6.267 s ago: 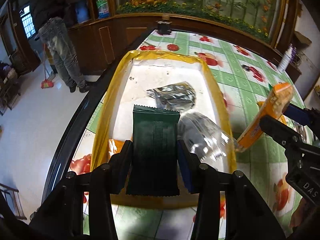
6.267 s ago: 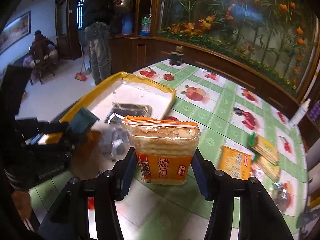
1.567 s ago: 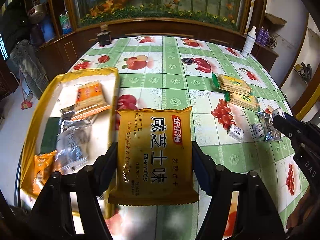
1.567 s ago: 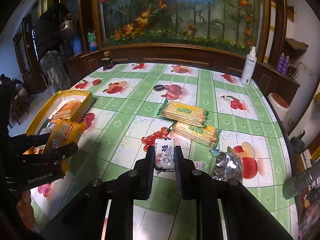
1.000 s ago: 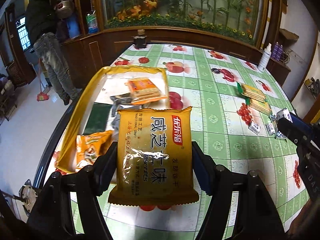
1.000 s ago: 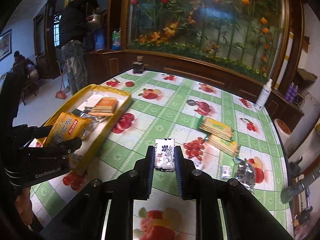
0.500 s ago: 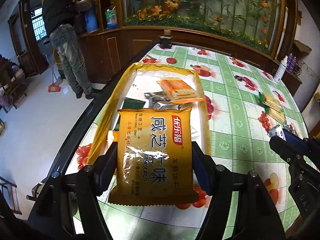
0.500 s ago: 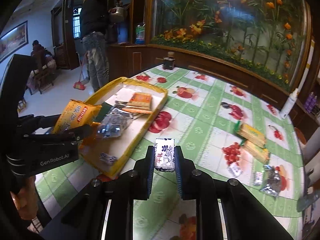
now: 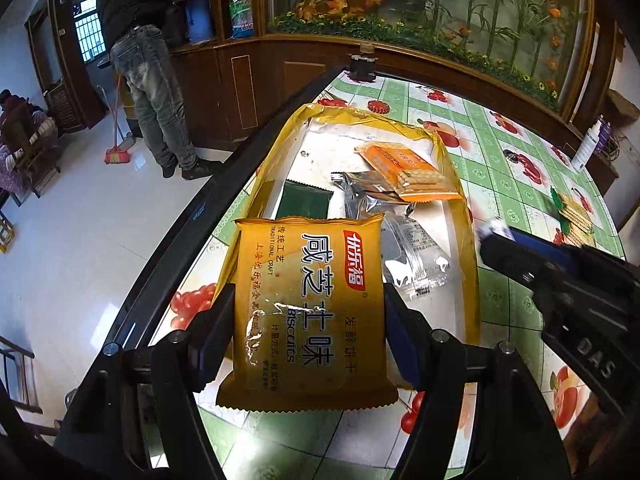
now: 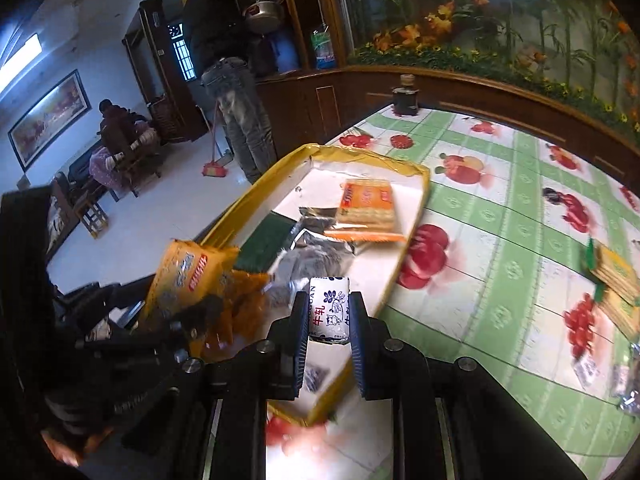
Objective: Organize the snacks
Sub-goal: 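Carry yellow biscuit bag and white candy packet into the tray and open both tools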
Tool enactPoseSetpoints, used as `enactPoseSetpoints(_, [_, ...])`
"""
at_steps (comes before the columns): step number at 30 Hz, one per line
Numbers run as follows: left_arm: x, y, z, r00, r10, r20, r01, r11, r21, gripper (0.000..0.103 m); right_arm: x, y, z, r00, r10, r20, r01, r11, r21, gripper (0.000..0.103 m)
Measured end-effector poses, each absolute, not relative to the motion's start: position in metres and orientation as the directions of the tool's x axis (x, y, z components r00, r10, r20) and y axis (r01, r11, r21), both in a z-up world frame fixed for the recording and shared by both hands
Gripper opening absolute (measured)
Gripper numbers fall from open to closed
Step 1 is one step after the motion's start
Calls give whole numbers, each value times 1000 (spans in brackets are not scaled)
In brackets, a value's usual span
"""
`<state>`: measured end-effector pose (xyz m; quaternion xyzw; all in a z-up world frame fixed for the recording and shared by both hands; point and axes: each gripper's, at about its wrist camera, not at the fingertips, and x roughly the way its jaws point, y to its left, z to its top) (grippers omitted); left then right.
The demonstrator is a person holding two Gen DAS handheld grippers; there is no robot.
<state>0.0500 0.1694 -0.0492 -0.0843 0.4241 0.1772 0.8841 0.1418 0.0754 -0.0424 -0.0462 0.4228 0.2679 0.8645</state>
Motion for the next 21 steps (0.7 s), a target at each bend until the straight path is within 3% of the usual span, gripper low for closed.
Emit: enactPoseSetpoints(21, [78,177,-70,548,299,-781,-409,911,62,70,200,102,-81,456,409,-791,-477,862,171,23])
